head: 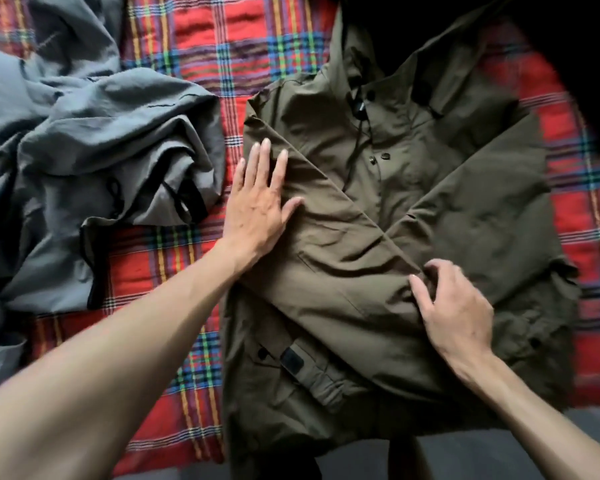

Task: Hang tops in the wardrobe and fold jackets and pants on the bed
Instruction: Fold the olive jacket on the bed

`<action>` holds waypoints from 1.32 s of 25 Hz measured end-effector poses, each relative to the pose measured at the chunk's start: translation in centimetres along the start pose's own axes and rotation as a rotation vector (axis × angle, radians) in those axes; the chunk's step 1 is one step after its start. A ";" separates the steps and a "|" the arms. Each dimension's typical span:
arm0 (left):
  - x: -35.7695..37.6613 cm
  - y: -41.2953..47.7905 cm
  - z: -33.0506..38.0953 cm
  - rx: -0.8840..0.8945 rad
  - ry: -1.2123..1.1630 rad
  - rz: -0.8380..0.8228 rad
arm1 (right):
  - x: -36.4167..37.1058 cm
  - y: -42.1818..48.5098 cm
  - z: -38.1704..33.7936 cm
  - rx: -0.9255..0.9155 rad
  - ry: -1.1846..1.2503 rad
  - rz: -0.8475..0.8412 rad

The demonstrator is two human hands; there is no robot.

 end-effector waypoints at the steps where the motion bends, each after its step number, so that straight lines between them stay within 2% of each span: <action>1: 0.2 1.6 0.0 -0.010 -0.004 -0.044 | 1.1 -0.3 1.4 0.058 -0.024 -0.095; 3: 1.0 4.0 0.0 -0.045 0.000 -0.128 | 1.3 0.2 2.6 0.085 0.008 -0.116; 6: 1.4 5.9 -1.2 -0.128 0.028 -0.141 | -0.6 1.9 3.7 0.066 0.046 0.074; 9: 0.0 6.1 -2.2 -0.207 0.007 -0.078 | -0.4 1.2 1.6 -0.064 -0.001 0.217; 11: -1.9 4.5 0.9 -0.088 -0.007 0.036 | 1.2 -0.2 -2.8 -0.231 0.026 0.210; 13: -2.0 0.6 6.1 0.191 0.016 0.112 | 4.2 -1.2 -6.5 -0.343 0.017 0.102; 15: 0.3 -2.8 8.2 0.328 0.105 0.026 | 6.5 -1.3 -6.9 -0.355 -0.039 0.021; 17: 2.3 -3.2 6.5 0.273 0.184 -0.032 | 7.3 -1.5 -4.5 -0.345 -0.099 -0.007; 20: 3.2 -1.2 4.3 0.149 0.180 -0.071 | 6.4 -3.0 2.3 -0.240 -0.201 -0.016; 23: 3.1 0.0 3.0 0.074 0.156 -0.084 | 5.3 -4.3 8.8 -0.102 -0.198 -0.048; 25: 2.6 1.1 1.5 0.001 0.134 -0.084 | 5.0 -4.6 10.4 -0.086 -0.193 -0.041; 27: 1.5 2.8 0.3 -0.084 0.096 -0.075 | 3.6 -4.2 8.9 -0.104 -0.140 0.082; 29: 0.8 4.5 0.0 -0.110 0.085 -0.037 | 2.2 -2.4 3.0 -0.273 -0.001 0.203; 31: 0.8 5.9 -0.3 -0.130 0.073 0.001 | 3.6 0.7 -3.4 -0.463 0.018 0.129; 33: 1.3 7.0 -1.8 -0.233 -0.006 -0.013 | 6.4 3.0 -6.3 -0.505 -0.062 0.027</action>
Point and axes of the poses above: each hand's wrist, its own y-axis towards the middle knuckle, its own x-axis out of the palm, z = x × y, the point moved 10 cm from there along y, towards the middle knuckle, and after that the axes turned 2 degrees about y, right-handed, at the moved point
